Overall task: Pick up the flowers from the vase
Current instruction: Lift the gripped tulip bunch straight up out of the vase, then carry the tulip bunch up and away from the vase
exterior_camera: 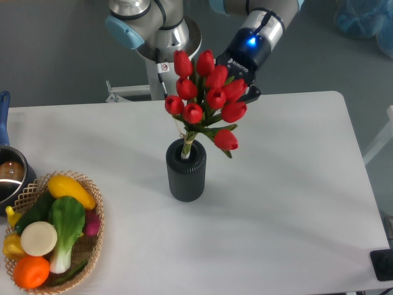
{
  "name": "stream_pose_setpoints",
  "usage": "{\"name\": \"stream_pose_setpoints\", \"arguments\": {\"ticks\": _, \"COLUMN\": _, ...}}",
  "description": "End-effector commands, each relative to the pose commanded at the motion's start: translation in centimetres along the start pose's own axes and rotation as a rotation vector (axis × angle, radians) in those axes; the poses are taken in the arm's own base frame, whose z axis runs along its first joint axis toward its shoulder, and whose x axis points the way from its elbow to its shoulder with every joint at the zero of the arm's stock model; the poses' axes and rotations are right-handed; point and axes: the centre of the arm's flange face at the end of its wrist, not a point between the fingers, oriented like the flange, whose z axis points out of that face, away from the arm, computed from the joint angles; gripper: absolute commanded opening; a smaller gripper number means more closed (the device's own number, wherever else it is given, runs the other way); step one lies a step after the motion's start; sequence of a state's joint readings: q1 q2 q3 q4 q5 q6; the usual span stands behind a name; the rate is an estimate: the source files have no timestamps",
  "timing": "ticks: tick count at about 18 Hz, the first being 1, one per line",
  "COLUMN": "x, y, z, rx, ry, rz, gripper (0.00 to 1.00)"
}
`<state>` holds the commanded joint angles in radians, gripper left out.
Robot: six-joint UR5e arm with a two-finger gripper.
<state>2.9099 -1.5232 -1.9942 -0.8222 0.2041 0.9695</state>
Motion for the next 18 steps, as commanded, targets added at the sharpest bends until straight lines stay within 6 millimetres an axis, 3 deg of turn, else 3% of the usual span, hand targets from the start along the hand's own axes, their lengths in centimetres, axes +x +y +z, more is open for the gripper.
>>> {"name": "stream_pose_setpoints", "arguments": {"ticks": 8, "x": -1.2, "y": -4.1, "z": -2.6, "rx": 0.06, "ry": -0.024, "rz": -0.018, "gripper": 0.0}}
{"name": "stream_pose_setpoints", "arguments": {"ticks": 11, "x": -2.7, "y": -5.1, "z": -3.1, "rx": 0.066, "ry": -0.033, "rz": -0.009, "gripper": 0.0}}
{"name": "stream_pose_setpoints", "arguments": {"ticks": 16, "x": -7.1, "y": -6.5, "z": -4.4, "rx": 0.057, "ry": -0.075, "rz": 0.059, "gripper": 0.0}}
{"name": "stream_pose_setpoints", "arguments": {"ticks": 18, "x": -8.5, "y": -6.1, "z": -5.0, "rx": -0.001, "ry": -0.131, "rz": 0.136, "gripper": 0.0}}
